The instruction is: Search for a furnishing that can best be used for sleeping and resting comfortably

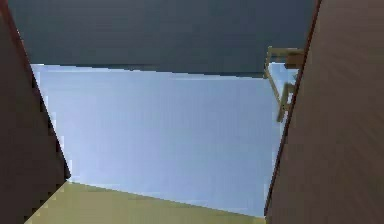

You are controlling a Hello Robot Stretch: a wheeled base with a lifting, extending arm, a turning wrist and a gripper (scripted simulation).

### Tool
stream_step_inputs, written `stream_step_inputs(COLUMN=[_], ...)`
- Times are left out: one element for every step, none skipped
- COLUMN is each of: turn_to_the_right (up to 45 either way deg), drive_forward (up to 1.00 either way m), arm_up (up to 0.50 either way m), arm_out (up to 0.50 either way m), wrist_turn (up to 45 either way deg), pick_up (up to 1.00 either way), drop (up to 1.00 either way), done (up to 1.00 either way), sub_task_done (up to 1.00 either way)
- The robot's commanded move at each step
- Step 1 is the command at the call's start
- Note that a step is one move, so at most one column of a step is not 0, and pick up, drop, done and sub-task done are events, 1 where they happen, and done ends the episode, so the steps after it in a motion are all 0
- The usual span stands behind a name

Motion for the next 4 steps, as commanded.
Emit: stream_step_inputs(turn_to_the_right=[0.0, 18.0, 0.0, 15.0], drive_forward=[0.50, 0.00, 0.95, 0.00], arm_up=[0.00, 0.00, 0.00, 0.00], arm_out=[0.00, 0.00, 0.00, 0.00], wrist_turn=[0.0, 0.0, 0.0, 0.0], pick_up=[0.00, 0.00, 0.00, 0.00], drop=[0.00, 0.00, 0.00, 0.00], done=[0.00, 0.00, 0.00, 0.00], sub_task_done=[0.00, 0.00, 0.00, 0.00])
